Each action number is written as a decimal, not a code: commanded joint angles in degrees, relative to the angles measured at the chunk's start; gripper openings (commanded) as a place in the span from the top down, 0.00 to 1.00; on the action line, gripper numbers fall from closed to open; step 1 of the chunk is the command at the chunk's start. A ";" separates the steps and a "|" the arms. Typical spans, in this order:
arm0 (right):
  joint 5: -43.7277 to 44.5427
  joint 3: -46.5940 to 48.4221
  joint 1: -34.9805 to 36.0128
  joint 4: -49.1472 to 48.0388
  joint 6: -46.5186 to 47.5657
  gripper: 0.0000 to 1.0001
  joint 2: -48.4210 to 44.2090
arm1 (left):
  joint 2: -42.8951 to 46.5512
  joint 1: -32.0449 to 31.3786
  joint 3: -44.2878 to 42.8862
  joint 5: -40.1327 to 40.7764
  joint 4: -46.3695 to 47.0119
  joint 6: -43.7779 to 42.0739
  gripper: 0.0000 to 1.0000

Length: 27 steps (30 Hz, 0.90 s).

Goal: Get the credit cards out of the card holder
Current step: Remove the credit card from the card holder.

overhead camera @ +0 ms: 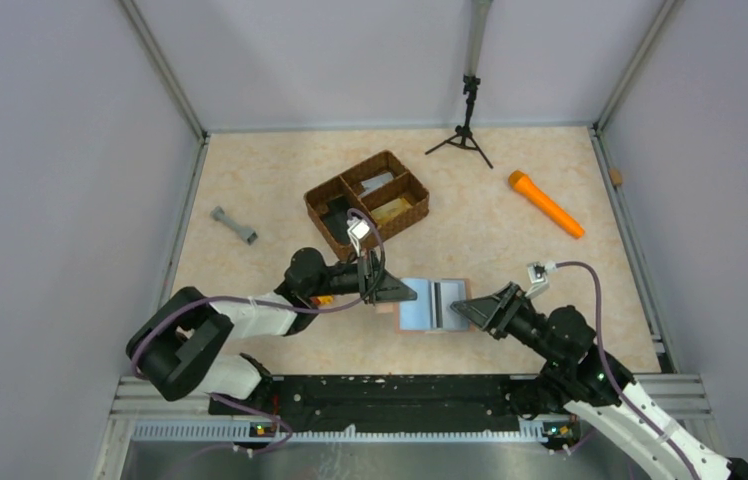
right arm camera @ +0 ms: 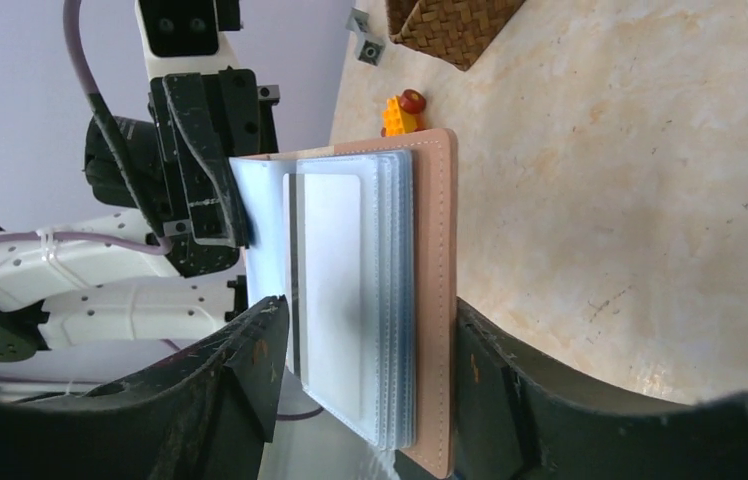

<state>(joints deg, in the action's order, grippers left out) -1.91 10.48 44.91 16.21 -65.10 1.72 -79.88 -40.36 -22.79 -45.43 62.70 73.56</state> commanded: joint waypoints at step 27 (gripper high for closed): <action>1.38 3.33 -0.34 -2.87 -0.05 0.52 -0.94 | 5.23 0.26 0.42 0.81 -0.53 -1.49 1.00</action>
<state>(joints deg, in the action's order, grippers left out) -1.08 10.61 44.84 15.42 -65.65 1.48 -76.71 -40.21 -22.70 -45.17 58.85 72.88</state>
